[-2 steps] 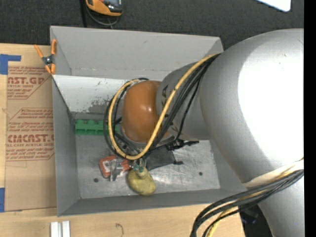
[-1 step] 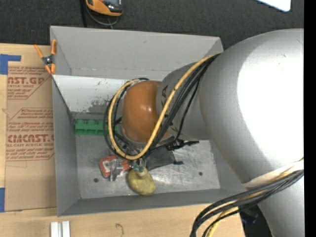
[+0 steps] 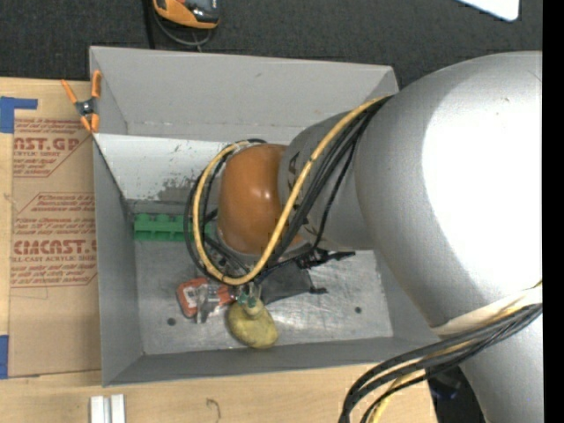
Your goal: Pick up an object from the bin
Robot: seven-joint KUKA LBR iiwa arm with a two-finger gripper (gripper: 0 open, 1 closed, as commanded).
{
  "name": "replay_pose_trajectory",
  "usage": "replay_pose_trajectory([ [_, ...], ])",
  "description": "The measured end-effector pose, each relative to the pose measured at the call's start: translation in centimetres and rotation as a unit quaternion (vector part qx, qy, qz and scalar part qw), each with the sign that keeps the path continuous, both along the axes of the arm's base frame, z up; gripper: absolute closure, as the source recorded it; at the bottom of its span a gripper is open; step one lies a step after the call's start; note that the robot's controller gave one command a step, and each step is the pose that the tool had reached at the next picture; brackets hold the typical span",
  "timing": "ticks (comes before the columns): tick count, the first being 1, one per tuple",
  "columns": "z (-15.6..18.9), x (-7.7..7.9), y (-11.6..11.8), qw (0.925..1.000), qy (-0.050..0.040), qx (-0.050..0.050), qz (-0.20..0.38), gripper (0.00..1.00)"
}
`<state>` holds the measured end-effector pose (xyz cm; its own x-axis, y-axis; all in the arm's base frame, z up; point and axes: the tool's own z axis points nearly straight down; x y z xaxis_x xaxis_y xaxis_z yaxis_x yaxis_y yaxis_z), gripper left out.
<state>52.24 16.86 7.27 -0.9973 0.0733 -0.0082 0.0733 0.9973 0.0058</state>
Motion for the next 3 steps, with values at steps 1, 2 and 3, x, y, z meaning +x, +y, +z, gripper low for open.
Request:
replay_pose_trajectory([
  [1,0.00,0.00,0.00,1.0000,0.0000,0.000,0.000,1.00],
  [2,-0.16,-0.17,-0.05,1.0000,0.0031,-0.001,0.000,0.00],
  [3,0.01,0.05,-0.04,1.0000,-0.0009,0.000,0.000,1.00],
])
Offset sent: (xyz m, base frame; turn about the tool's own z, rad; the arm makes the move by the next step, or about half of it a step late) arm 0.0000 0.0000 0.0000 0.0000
